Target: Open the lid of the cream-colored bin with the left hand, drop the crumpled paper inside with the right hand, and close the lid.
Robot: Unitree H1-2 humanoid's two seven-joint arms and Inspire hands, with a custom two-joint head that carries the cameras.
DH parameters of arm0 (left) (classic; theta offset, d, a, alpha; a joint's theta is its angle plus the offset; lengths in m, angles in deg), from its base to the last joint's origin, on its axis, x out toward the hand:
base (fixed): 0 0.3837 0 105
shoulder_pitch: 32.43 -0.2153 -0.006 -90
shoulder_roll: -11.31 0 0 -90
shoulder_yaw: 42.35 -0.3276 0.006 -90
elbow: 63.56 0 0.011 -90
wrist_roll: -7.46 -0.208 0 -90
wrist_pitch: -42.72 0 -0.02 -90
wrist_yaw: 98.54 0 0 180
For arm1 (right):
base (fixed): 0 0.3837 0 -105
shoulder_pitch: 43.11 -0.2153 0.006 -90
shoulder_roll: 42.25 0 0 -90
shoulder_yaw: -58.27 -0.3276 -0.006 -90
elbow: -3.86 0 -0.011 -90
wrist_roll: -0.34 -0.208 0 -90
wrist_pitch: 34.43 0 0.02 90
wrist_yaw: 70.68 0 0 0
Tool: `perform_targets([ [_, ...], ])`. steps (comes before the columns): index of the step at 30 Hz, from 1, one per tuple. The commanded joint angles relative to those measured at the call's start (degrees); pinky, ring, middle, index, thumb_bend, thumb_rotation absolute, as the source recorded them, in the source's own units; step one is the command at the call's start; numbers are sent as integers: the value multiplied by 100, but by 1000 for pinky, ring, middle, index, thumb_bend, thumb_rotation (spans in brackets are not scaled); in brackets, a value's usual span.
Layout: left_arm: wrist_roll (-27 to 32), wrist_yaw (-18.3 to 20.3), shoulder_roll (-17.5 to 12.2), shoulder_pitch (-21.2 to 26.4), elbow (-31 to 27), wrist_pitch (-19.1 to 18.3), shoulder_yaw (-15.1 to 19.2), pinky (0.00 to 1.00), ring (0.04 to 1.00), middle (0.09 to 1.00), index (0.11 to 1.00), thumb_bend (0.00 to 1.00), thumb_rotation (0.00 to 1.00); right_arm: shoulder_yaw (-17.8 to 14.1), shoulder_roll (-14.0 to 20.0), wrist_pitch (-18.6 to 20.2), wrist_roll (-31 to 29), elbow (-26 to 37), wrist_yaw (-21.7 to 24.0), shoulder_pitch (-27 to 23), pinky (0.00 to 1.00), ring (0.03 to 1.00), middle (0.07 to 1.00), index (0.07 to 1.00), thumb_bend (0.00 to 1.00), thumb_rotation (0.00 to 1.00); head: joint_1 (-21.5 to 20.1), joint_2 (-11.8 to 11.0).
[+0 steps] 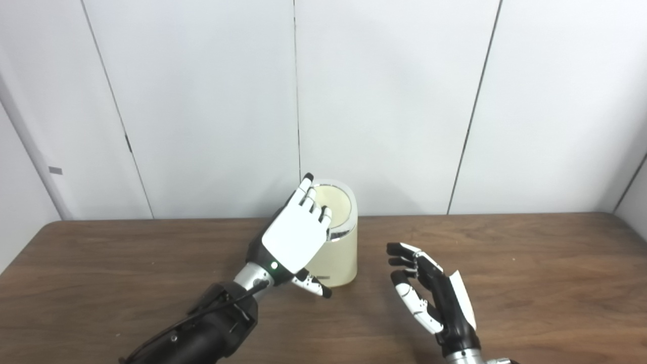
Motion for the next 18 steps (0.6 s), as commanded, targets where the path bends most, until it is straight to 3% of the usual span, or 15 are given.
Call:
perform_targets([
  [1, 542, 1118, -137, -575, 621, 1245, -694, 1000, 868, 763, 739, 908, 956, 21, -49, -213, 60, -35, -74, -129, 609, 726, 762, 750, 214, 734, 0, 4],
  [7, 499, 1031, -208, -362, 805, 1568, -1006, 1000, 872, 744, 757, 920, 969, 15, -62, -238, 28, -58, -79, -150, 617, 725, 759, 750, 219, 722, -46, 19],
  [18, 524, 1159, -261, -291, 876, 1592, -1235, 1000, 864, 735, 770, 944, 983, 3, -104, -193, -20, -26, -74, -161, 618, 732, 760, 751, 211, 675, -54, 28],
])
